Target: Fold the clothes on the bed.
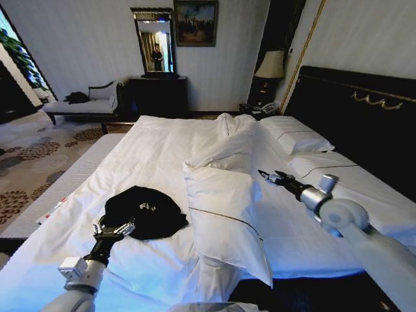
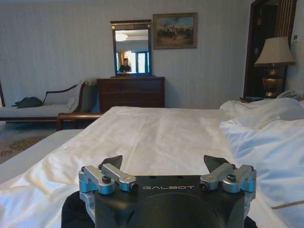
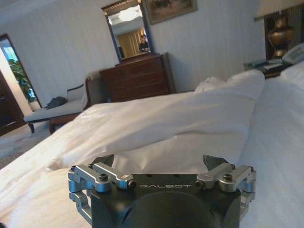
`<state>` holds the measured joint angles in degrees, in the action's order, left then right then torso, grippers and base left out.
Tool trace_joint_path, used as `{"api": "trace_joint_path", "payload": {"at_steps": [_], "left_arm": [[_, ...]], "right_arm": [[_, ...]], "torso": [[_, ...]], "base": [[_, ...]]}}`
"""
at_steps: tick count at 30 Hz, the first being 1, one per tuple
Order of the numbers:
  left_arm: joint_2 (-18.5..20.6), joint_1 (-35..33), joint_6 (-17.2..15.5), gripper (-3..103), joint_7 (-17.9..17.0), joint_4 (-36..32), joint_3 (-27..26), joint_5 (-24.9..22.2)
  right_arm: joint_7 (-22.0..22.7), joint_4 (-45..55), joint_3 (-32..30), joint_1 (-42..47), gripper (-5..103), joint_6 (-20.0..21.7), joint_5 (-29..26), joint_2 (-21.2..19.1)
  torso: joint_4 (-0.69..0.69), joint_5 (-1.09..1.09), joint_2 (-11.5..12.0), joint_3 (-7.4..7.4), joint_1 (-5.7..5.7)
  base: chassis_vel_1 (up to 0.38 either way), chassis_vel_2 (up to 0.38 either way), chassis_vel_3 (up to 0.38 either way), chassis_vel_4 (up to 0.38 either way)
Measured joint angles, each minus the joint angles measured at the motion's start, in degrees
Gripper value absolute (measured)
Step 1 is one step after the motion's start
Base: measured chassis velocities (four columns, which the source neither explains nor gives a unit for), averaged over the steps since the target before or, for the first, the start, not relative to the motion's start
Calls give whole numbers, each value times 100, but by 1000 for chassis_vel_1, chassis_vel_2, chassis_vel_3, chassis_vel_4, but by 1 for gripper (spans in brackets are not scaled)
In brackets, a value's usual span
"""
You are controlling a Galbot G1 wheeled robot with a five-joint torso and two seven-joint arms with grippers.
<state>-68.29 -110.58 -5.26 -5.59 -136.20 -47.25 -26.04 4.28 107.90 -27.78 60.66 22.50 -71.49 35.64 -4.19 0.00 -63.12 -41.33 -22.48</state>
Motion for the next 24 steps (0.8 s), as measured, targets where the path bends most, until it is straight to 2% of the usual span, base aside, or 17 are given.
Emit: {"api": "trace_joint_path", "payload": {"at_steps": [6, 18, 24], "left_arm": [[19, -61, -33, 97, -37, -81, -71, 18], [-63, -25, -63, 97, -90, -116, 18, 141], [-150, -70, 26, 96, -105, -146, -16, 221]], "right_arm": [[3, -627, 695, -615, 100, 94, 64, 236], [48, -805, 1156, -856, 100, 336, -111, 453], [36, -1005, 1553, -1085, 100, 348, 200, 556]], "torso": [[0, 1, 0, -1, -1], [-2, -1, 0, 0, 0], [0, 0, -1, 0, 0]], "base": [[0, 0, 0, 0], [0, 0, 0, 0], [0, 0, 0, 0]]}}
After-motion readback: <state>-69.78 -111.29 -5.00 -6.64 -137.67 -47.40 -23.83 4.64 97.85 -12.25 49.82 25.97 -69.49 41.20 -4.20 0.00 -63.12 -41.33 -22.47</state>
